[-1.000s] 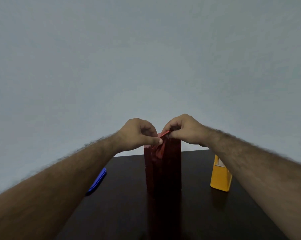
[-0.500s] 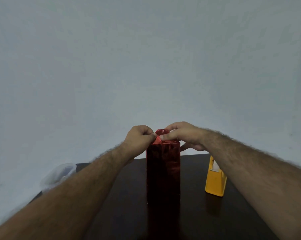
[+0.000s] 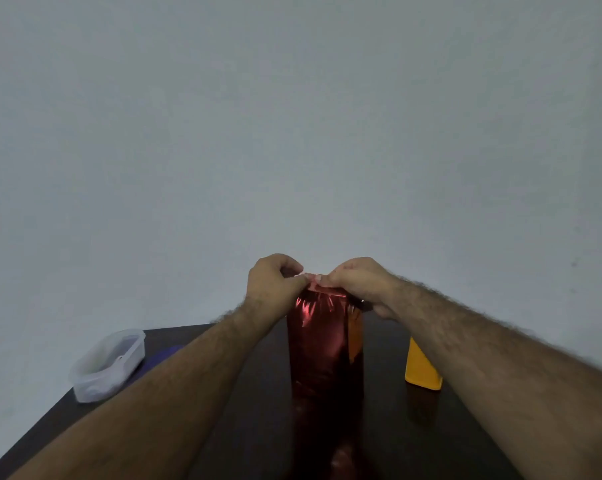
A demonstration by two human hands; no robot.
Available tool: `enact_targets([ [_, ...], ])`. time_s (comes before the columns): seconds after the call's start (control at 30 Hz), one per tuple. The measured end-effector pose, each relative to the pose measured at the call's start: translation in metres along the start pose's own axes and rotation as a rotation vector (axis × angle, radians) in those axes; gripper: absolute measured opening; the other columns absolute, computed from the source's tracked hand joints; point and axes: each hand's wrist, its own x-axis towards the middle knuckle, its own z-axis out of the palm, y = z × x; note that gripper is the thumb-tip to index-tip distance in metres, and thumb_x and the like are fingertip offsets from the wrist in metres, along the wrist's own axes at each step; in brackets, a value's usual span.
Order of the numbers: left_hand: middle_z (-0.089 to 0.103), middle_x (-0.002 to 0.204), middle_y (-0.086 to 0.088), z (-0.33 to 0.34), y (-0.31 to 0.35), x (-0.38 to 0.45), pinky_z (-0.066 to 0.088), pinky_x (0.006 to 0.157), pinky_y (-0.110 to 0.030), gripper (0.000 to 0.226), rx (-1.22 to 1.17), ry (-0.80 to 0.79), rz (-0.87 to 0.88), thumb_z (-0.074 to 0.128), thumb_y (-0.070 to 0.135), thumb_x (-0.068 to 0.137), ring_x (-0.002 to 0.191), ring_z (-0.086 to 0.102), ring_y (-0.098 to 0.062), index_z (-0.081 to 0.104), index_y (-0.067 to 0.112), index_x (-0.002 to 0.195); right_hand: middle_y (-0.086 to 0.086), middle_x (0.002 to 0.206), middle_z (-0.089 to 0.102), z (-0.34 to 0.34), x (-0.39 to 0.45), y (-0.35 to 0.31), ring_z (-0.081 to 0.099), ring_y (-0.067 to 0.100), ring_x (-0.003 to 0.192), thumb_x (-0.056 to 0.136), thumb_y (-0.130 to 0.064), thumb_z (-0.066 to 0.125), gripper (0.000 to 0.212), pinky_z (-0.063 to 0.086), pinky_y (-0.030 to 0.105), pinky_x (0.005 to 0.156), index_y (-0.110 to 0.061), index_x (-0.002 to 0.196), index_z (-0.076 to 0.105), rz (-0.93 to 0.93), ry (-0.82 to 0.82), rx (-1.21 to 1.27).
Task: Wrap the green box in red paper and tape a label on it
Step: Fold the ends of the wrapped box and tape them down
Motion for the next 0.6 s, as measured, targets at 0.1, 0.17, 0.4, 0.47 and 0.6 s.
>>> enact_targets([
  [0.1,0.070,0.095,0.012,0.003,0.005,0.000,0.049,0.073,-0.019,0.019,0.162,0.098,0.080,0.084,0.019,0.082,0.083,0.062,-0.003,0.071,0.023,0.095,0.004,0.077,0.077,0.003,0.000,-0.007,0.071,0.010,0.051,0.082,-0.016,0.089,0.026,0.051,0.021,0.045,-0.005,0.101,0.075,0.077,0.061,0.030],
  [0.17,0.071,0.088,0.012,0.006,0.011,-0.006,0.048,0.068,-0.020,0.009,0.246,0.094,0.139,0.077,0.019,0.087,0.076,0.064,-0.004,0.072,0.026,0.088,0.005,0.080,0.078,0.005,0.001,-0.008,0.074,0.014,0.059,0.081,-0.015,0.089,0.026,0.053,0.023,0.048,-0.006,0.100,0.075,0.100,0.086,0.028],
  [0.4,0.075,0.071,0.008,0.007,0.023,-0.023,0.058,0.066,-0.030,0.027,0.356,-0.038,0.065,0.061,0.034,0.091,0.072,0.069,-0.011,0.080,0.022,0.076,0.010,0.081,0.079,0.005,-0.002,-0.005,0.076,0.021,0.060,0.080,-0.003,0.078,0.020,0.059,0.032,0.052,-0.001,0.101,0.076,0.203,0.111,0.155],
  [0.47,0.075,0.070,0.014,0.009,0.028,-0.026,0.055,0.066,-0.024,0.028,0.353,-0.077,0.015,0.062,0.042,0.093,0.074,0.068,-0.004,0.083,0.029,0.080,0.012,0.085,0.080,0.004,-0.004,-0.008,0.077,0.026,0.063,0.079,-0.001,0.075,0.024,0.060,0.035,0.053,-0.001,0.103,0.077,0.260,0.088,0.200],
  [0.6,0.077,0.077,0.014,0.011,0.037,-0.026,0.060,0.074,-0.028,0.021,0.265,-0.139,-0.107,0.068,0.044,0.085,0.079,0.070,-0.004,0.084,0.032,0.079,0.003,0.080,0.074,0.005,-0.007,-0.010,0.071,0.019,0.057,0.081,-0.006,0.074,0.013,0.057,0.029,0.054,-0.008,0.094,0.076,0.318,0.120,0.182],
])
